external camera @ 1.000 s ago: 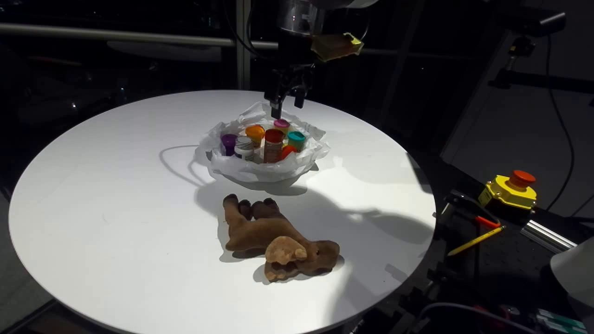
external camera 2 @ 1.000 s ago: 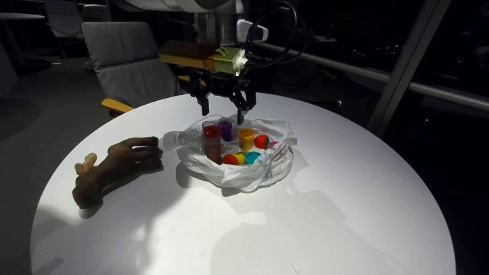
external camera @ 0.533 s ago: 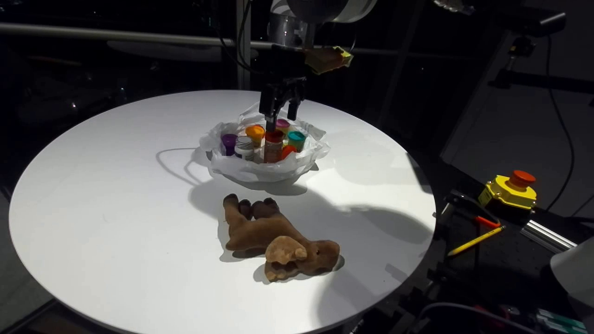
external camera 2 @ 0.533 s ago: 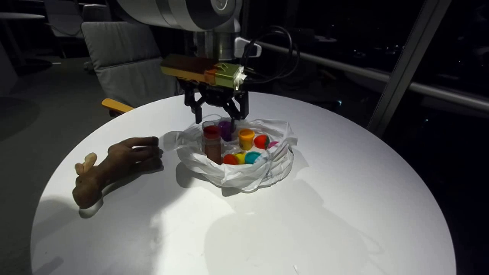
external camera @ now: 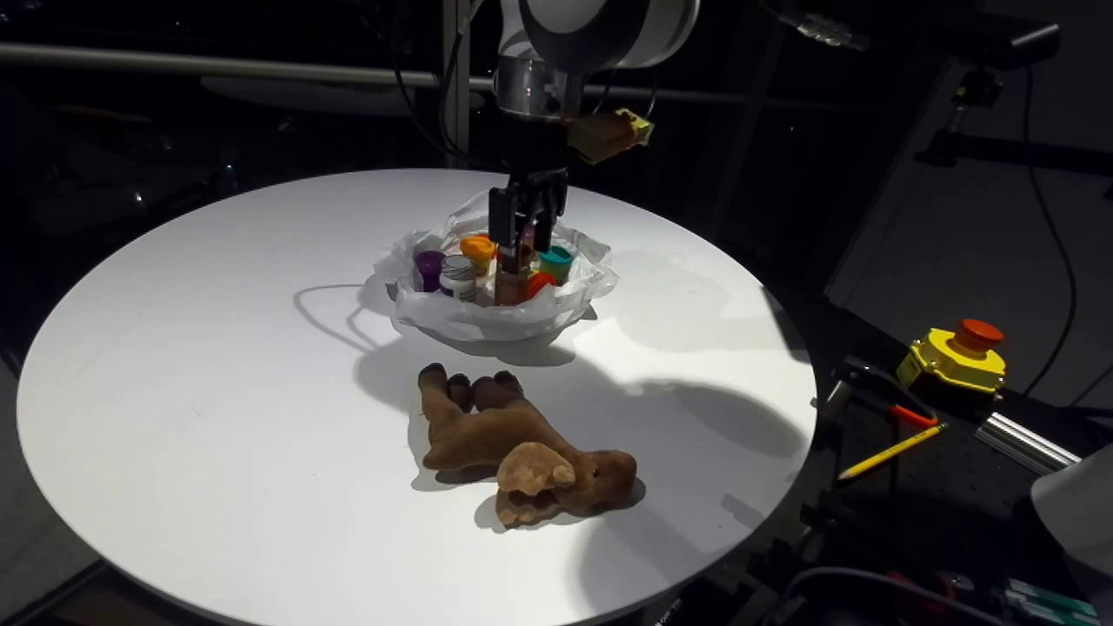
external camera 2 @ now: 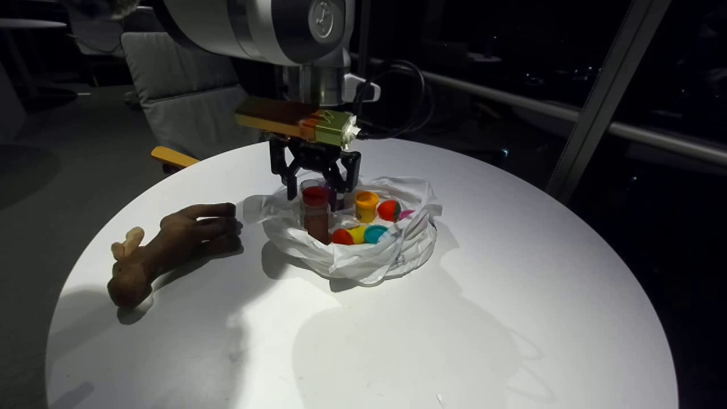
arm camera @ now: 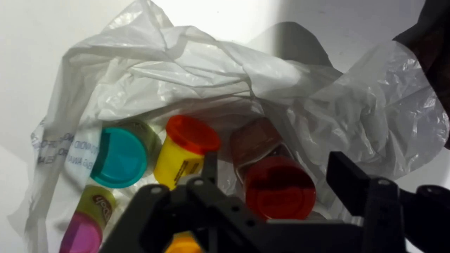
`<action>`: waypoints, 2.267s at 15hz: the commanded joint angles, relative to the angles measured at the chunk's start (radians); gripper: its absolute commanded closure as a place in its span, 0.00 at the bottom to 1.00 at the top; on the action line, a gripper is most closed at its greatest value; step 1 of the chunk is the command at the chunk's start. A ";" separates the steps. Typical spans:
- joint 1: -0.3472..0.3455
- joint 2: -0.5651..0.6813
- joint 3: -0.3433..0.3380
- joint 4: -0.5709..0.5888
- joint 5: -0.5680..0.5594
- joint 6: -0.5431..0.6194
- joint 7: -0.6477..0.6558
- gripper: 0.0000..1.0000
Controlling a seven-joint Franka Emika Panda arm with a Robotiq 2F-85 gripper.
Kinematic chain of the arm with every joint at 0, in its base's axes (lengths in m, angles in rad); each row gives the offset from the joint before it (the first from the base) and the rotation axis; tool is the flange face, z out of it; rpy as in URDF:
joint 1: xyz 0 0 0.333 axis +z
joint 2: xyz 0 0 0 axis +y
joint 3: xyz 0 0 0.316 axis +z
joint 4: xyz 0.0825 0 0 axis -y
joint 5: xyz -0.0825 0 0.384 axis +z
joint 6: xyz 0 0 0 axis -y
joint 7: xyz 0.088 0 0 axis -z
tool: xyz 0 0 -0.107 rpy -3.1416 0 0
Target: Pick up the objects from the plastic bag and them on the table.
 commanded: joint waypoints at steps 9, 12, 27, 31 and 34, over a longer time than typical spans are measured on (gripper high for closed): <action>0.030 -0.029 -0.032 0.035 -0.024 -0.049 0.034 0.76; 0.035 -0.185 -0.045 -0.067 -0.048 -0.076 0.038 0.76; 0.082 -0.412 0.050 -0.446 -0.045 0.028 0.037 0.76; 0.119 -0.290 0.016 -0.466 -0.211 0.259 0.171 0.76; 0.152 -0.243 -0.026 -0.458 -0.282 0.305 0.229 0.76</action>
